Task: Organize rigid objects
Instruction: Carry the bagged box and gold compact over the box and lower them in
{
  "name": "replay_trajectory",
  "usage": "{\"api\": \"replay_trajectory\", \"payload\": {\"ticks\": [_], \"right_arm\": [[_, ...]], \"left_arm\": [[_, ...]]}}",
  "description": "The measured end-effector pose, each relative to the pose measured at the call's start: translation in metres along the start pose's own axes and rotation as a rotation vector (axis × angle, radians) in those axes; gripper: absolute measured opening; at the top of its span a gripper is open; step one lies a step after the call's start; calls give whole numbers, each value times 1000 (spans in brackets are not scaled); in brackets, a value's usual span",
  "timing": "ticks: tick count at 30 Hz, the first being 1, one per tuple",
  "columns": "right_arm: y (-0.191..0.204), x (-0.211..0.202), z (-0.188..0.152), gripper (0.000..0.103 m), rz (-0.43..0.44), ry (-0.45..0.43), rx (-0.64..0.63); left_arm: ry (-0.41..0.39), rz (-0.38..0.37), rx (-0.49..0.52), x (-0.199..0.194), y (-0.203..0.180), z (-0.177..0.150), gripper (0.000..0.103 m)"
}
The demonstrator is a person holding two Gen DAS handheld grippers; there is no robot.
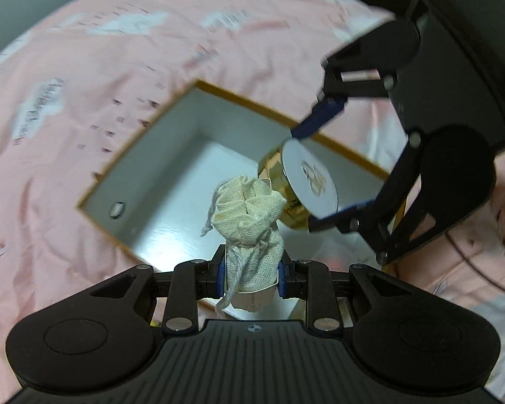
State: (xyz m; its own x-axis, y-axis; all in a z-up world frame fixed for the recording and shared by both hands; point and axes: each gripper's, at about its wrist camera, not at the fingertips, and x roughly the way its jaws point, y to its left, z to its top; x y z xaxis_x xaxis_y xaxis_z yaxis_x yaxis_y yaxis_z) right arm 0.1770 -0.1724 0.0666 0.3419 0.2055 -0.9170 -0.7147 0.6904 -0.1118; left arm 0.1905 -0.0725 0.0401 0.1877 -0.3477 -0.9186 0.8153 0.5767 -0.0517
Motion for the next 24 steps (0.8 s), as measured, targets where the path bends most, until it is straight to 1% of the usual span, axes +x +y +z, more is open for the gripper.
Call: {"api": "replay_trajectory", "payload": {"ticks": [4,7,11,15,17,19,21,24], "right_arm": [[-8,28,-11,74,18,57,21],[-13,45,-21,74,31,98,32],[-14,67,-25,74,63,136,31],[-10,85,-19,74,77,150,10],[-11,94,-16,74,77,159,0],[-14,101,-15,74,79,170,9],[-16,107,-13,74,73,176,7],[-16,107,-20,74,78,178,5]], "left_arm": [[87,-57,57,35,-7,1,31],[133,-81,71,57,-7,2,31],[206,-89,91,80,-6,4,30],[290,-109,115,100,-5,4,30],[332,-139,75,110,1,6,31],[370,-135,40,120,7,7,31],[407,-151,8,128,12,5,30],[408,-203,-16,132,17,3,30]]}}
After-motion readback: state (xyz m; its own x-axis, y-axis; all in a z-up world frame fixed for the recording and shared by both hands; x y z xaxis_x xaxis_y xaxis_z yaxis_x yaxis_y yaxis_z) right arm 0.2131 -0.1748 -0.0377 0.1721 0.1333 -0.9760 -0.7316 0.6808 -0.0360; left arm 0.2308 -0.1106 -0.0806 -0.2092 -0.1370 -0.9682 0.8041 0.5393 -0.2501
